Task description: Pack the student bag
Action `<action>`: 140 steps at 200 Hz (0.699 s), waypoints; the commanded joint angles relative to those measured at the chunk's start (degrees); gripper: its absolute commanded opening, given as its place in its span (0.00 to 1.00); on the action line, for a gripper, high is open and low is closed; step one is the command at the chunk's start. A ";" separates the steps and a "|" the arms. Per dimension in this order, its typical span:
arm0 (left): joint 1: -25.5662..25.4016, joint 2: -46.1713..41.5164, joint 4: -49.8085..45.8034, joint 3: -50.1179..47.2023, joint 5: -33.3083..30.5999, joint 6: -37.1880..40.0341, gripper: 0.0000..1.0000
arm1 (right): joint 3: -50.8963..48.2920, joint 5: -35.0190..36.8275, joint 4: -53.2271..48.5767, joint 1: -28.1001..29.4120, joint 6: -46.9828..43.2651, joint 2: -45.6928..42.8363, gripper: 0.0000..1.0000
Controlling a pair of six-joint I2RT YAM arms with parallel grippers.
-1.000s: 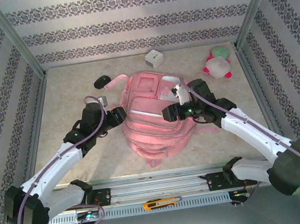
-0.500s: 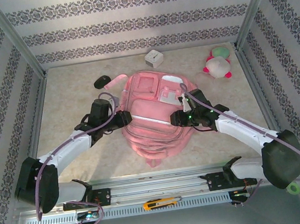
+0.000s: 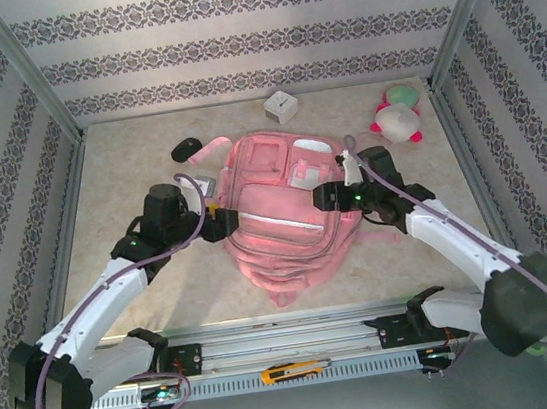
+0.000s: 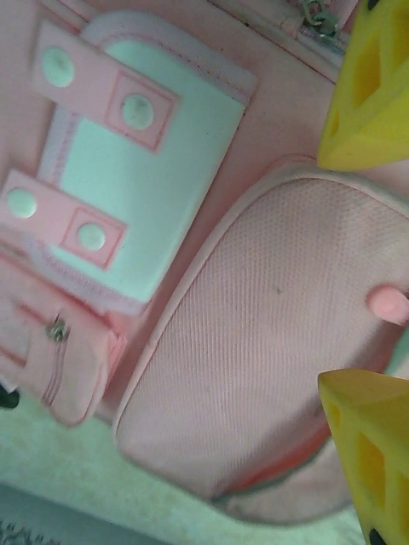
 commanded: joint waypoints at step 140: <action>3.31 14.94 -16.61 7.28 0.20 67.23 0.67 | -12.52 -10.10 8.13 -2.47 11.48 -5.00 0.65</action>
